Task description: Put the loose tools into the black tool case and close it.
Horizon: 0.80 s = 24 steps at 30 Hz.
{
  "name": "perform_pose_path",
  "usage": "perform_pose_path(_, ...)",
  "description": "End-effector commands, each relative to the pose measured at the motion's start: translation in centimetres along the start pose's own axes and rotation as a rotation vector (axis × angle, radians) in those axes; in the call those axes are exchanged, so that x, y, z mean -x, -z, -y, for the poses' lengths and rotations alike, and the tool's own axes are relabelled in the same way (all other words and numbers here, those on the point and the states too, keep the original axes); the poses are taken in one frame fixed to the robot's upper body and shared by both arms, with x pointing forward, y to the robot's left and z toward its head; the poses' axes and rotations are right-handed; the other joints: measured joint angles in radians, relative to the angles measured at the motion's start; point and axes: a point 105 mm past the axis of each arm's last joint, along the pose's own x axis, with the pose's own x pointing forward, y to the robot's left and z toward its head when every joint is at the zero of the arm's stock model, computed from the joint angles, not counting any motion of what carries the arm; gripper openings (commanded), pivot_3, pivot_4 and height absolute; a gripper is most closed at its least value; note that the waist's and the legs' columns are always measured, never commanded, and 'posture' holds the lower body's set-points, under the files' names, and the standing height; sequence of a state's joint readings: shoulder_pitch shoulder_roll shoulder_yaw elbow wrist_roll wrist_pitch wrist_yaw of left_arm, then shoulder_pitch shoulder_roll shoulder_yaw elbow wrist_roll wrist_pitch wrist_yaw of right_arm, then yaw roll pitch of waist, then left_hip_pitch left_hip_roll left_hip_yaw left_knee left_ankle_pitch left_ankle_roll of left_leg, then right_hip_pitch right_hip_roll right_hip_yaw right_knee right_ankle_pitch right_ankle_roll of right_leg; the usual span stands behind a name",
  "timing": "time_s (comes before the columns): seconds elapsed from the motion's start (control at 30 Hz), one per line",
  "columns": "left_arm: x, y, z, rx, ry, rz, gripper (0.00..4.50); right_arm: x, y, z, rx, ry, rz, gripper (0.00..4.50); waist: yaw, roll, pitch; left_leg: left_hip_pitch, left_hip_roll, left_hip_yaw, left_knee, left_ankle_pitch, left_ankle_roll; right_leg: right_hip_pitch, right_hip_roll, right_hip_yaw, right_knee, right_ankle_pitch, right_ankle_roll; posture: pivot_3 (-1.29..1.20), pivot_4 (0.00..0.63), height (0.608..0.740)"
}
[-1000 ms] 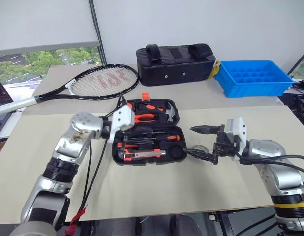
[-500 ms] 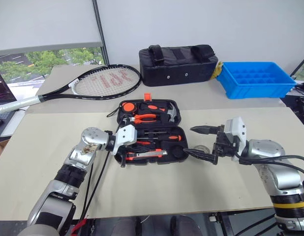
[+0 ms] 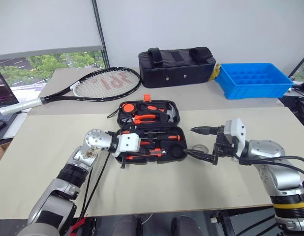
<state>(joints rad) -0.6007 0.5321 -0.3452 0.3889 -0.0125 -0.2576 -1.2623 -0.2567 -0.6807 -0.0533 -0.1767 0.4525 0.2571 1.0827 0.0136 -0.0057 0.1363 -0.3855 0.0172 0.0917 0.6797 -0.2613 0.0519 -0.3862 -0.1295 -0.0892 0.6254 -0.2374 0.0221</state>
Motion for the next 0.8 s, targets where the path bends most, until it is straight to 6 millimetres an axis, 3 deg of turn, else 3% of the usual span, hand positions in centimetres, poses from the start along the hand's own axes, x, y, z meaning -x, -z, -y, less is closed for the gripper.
perform_pose_path(0.03, -1.3, 3.5, 3.0, 0.117, 0.084, -0.112, 0.01, 0.1, -1.0, 0.2, 0.051, 0.003, 0.023, 4.50, 0.000, 0.001, -0.002, 0.000, 0.000, 0.000, 0.000, 0.000, 0.000, 0.000, 0.000, 0.000, 0.000, 0.000, 0.000, 0.00, 0.150, 0.740)
perform_pose_path(0.13, -1.3, 3.6, 2.7, 0.125, 0.062, -0.110, 0.01, 0.0, -1.0, 0.3, 0.053, 0.003, 0.022, 4.50, 0.002, 0.003, -0.004, 0.000, 0.000, 0.000, 0.000, 0.000, 0.000, 0.000, 0.000, 0.000, 0.000, 0.000, 0.000, 0.00, 0.150, 0.740)
perform_pose_path(0.27, -1.0, 2.2, 1.3, 0.151, -0.008, -0.031, 0.01, 0.1, -0.9, 0.4, 0.054, 0.006, 0.010, 4.50, 0.005, 0.003, -0.005, 0.001, 0.000, 0.000, 0.000, 0.001, 0.001, 0.001, 0.000, 0.000, 0.000, 0.000, 0.000, 0.00, 0.150, 0.740)
perform_pose_path(0.43, 1.0, -1.2, -1.7, 0.207, -0.142, 0.145, 0.01, 0.9, 0.2, 1.0, 0.049, 0.033, -0.059, 4.50, 0.003, 0.002, -0.004, -0.002, 0.000, 0.000, 0.000, 0.001, 0.001, -0.002, -0.001, 0.000, 0.000, 0.000, 0.001, 0.00, 0.150, 0.740)
perform_pose_path(0.57, 4.2, -4.2, -3.1, 0.238, -0.188, 0.259, 1.14, 1.5, 1.1, 1.4, 0.020, 0.041, -0.137, 4.50, -0.004, -0.001, -0.001, -0.007, 0.000, -0.001, 0.000, 0.001, 0.001, -0.006, 0.000, 0.000, 0.000, 0.000, 0.000, 0.00, 0.150, 0.740)
perform_pose_path(0.8, 9.1, -8.1, -1.4, 0.237, -0.087, 0.306, 3.59, 2.1, 3.3, 0.9, 0.015, -0.002, -0.332, 4.50, -0.011, -0.001, -0.001, -0.008, 0.000, 0.000, -0.001, 0.001, 0.001, -0.007, 0.000, 0.000, -0.001, -0.001, 0.001, 0.00, 0.150, 0.740)
